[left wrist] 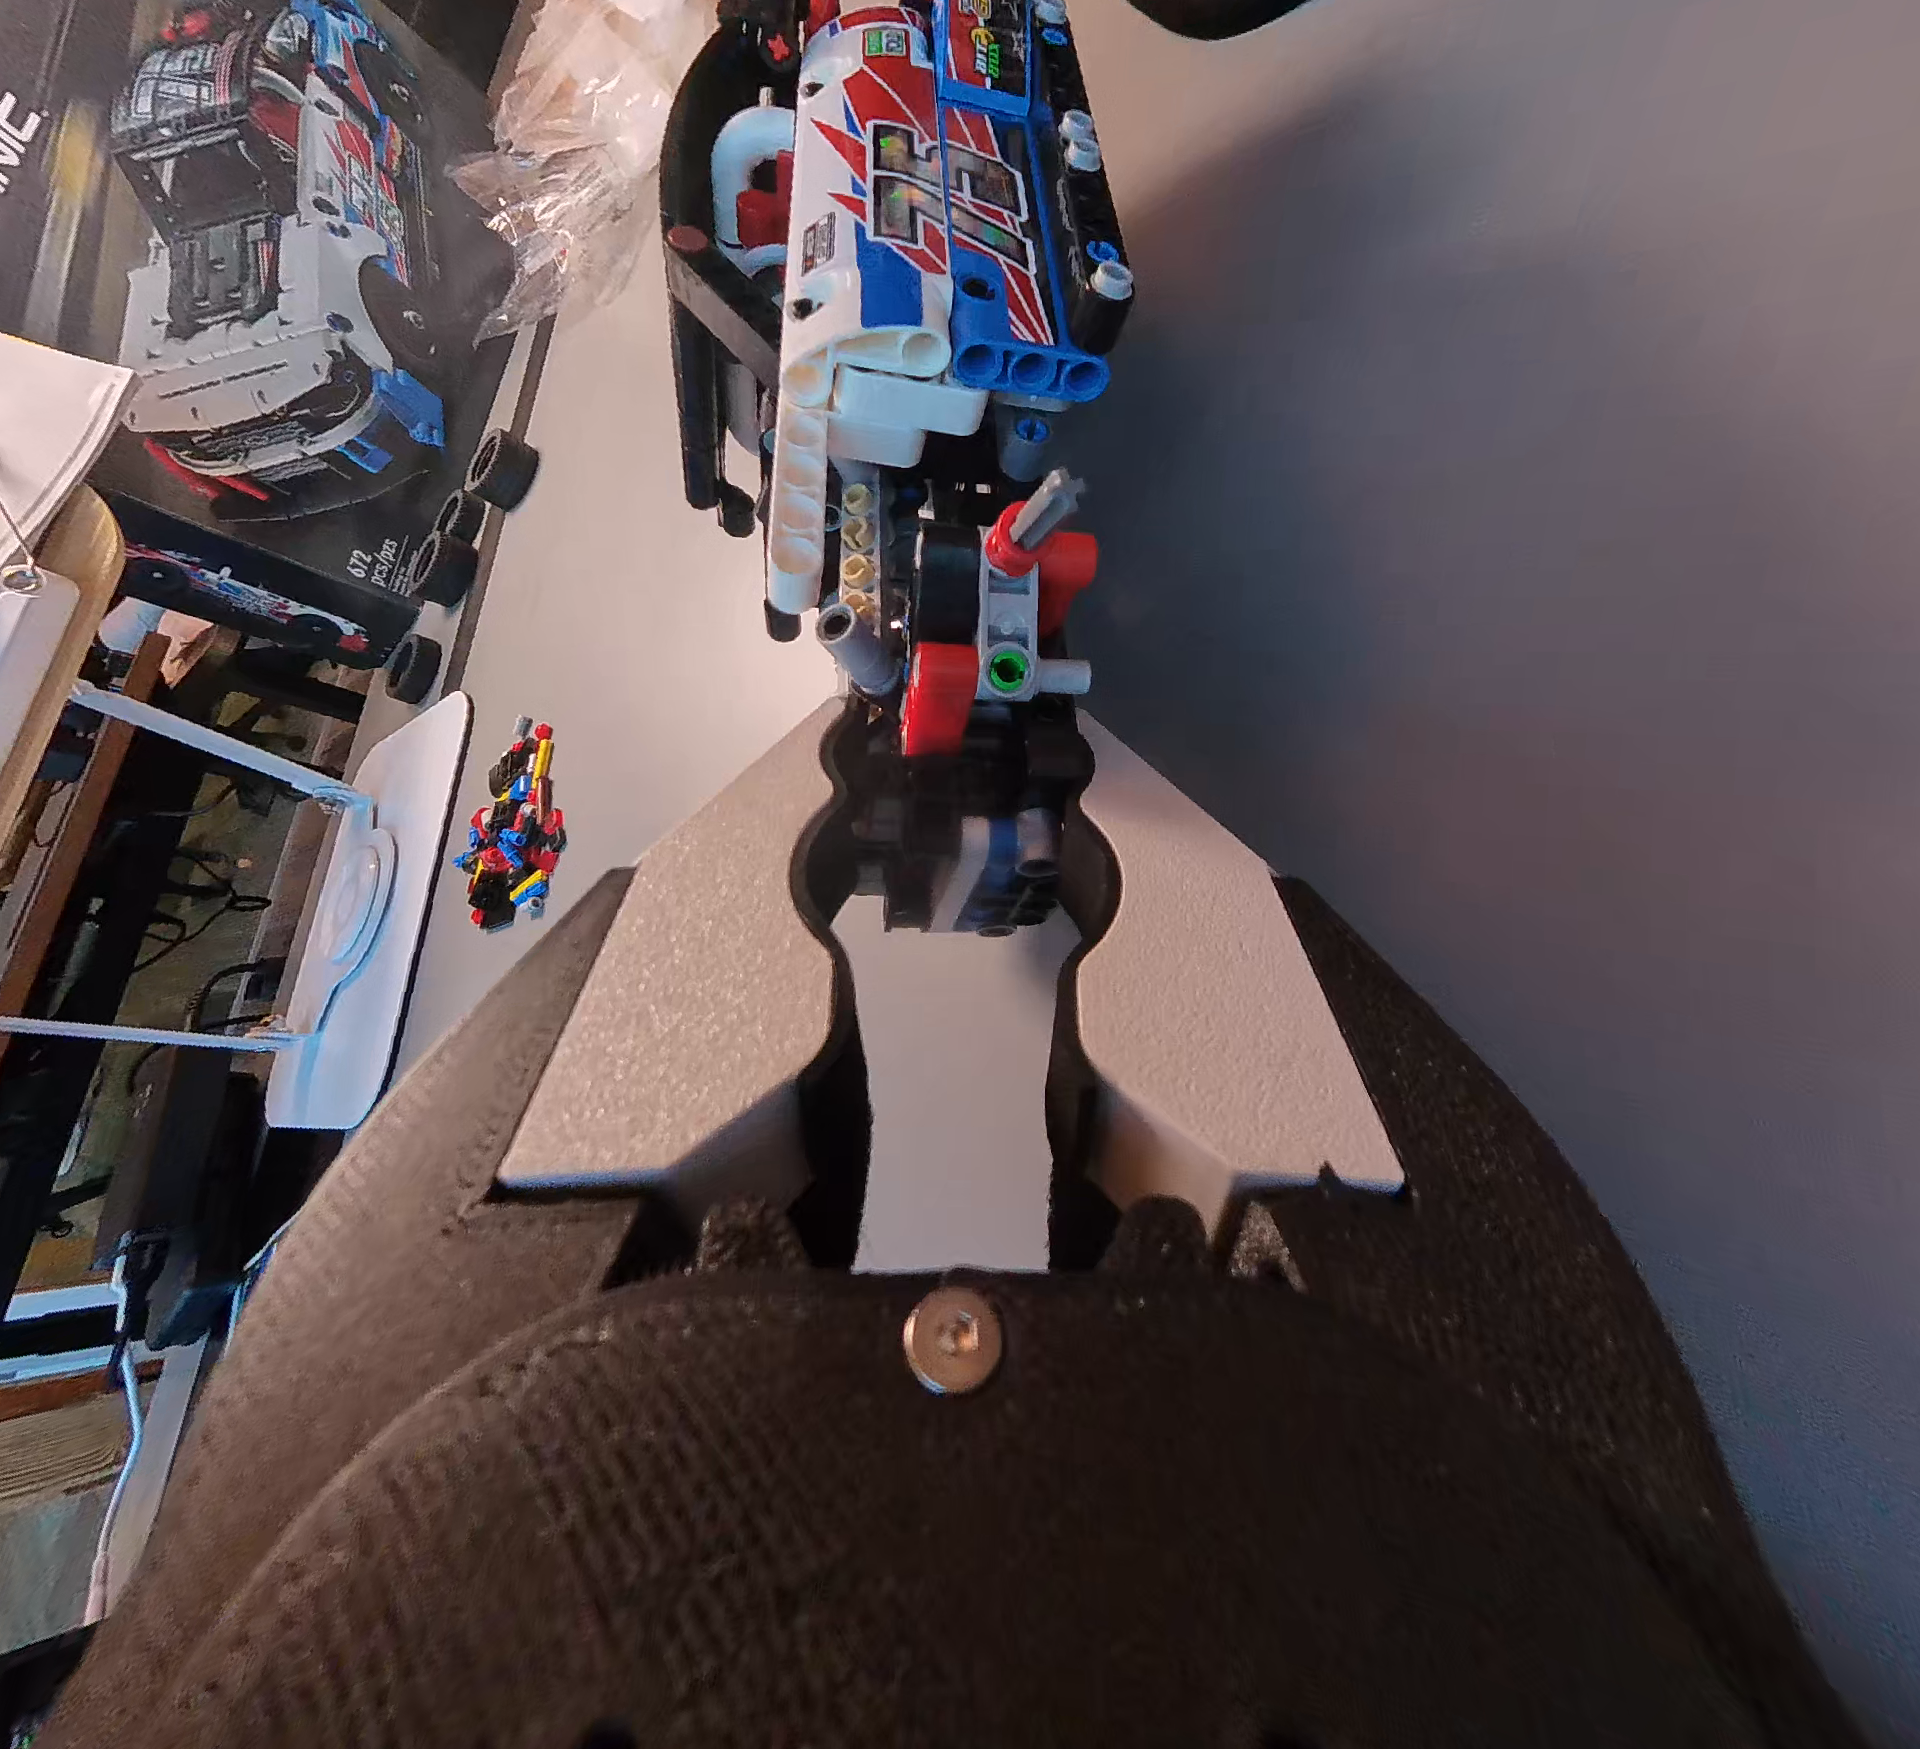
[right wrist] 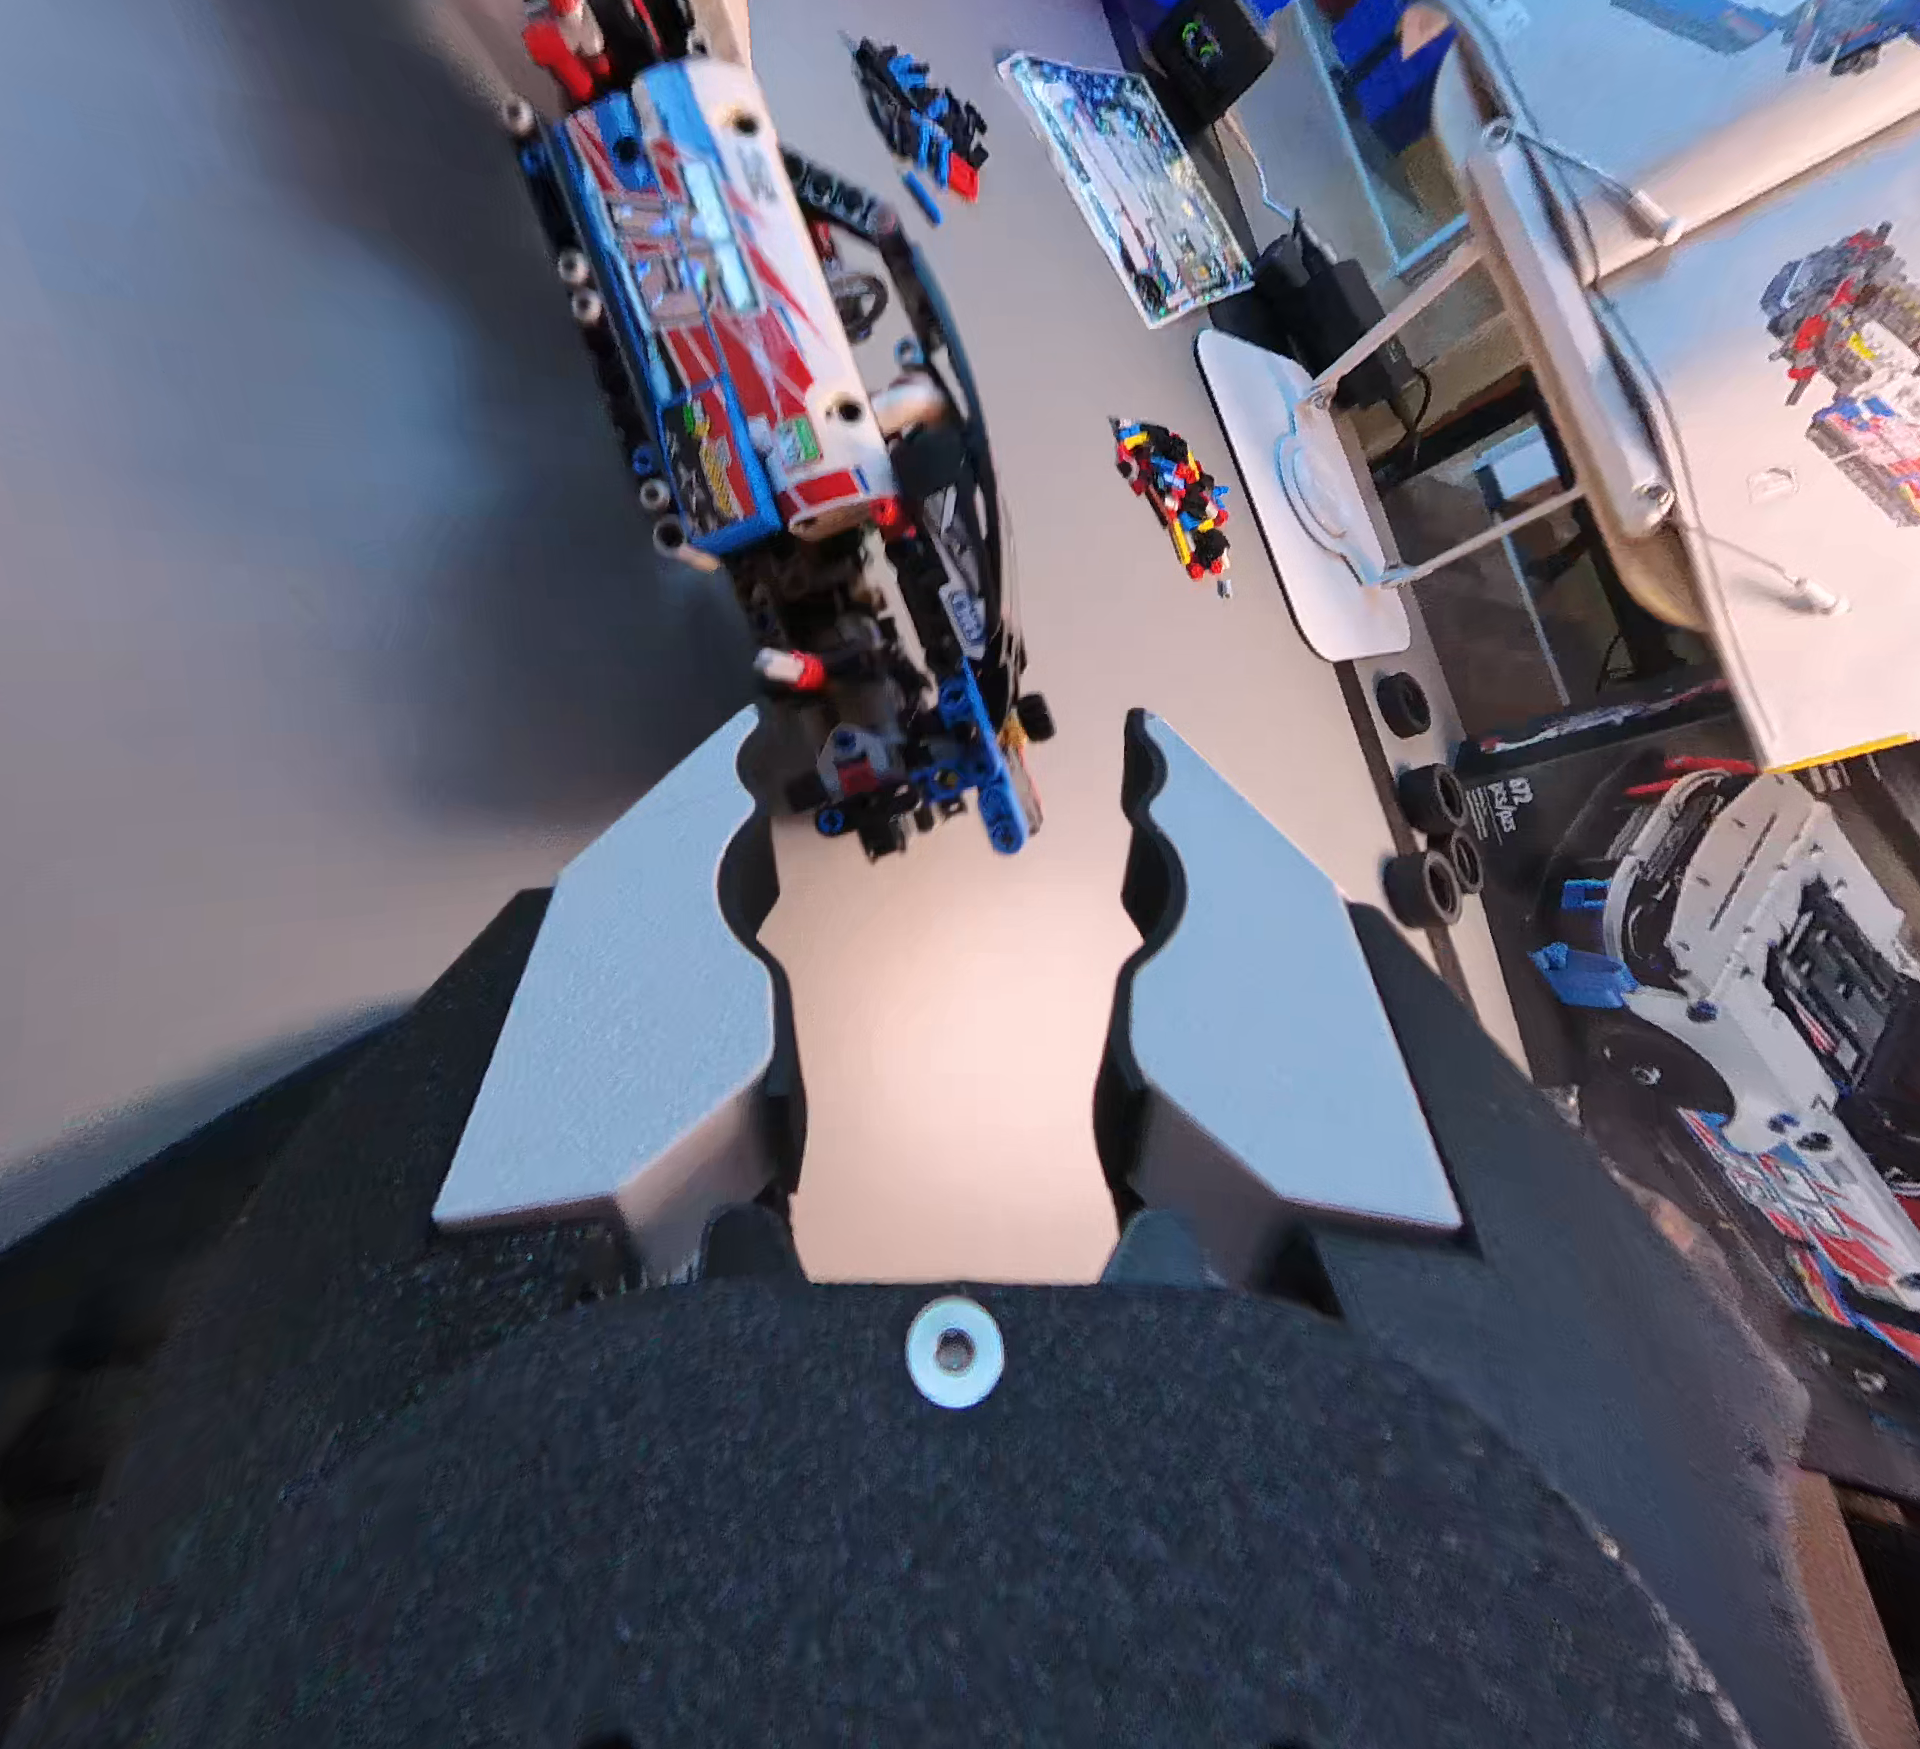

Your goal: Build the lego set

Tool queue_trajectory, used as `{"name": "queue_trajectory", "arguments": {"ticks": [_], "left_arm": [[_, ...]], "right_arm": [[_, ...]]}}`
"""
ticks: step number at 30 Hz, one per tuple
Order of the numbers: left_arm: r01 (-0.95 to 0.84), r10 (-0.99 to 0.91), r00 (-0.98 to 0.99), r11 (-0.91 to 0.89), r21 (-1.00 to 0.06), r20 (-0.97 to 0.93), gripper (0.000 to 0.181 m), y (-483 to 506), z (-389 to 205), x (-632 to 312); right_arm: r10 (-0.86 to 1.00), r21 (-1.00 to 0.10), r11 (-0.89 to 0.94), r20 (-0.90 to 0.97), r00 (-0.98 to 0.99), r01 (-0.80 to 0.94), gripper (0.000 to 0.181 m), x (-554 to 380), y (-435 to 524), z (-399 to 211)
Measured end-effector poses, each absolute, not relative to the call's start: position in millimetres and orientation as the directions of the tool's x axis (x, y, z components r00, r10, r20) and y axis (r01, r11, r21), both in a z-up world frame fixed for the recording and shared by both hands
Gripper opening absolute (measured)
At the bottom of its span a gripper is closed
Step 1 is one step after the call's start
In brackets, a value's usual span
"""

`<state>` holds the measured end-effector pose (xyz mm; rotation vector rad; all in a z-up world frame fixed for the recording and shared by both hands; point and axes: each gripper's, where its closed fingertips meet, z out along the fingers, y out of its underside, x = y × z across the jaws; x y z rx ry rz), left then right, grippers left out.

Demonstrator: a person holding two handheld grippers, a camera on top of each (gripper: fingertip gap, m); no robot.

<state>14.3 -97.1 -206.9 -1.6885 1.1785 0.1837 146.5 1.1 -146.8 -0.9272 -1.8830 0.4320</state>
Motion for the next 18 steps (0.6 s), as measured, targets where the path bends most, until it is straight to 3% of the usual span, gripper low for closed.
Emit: {"name": "queue_trajectory", "arguments": {"ticks": [3, 13, 18], "left_arm": [[-0.772, -0.593, 0.51, 0.004, -0.635, -0.624, 0.033, -93, -207, 10], [-0.877, -0.484, 0.417, 0.005, -0.48, -0.769, 0.034, -44, -216, -42], [-0.906, -0.459, 0.383, -0.015, -0.424, -0.802, 0.035, -18, -220, -63]], "right_arm": [[0.741, -0.597, 0.654, 0.63, -0.234, 0.464, 0.074, 149, 14, -173], [0.605, -0.497, 0.745, 0.785, -0.135, 0.445, 0.051, 84, 65, -189], [0.611, -0.539, 0.726, 0.79, -0.043, 0.428, 0.038, 62, 89, -188]]}}
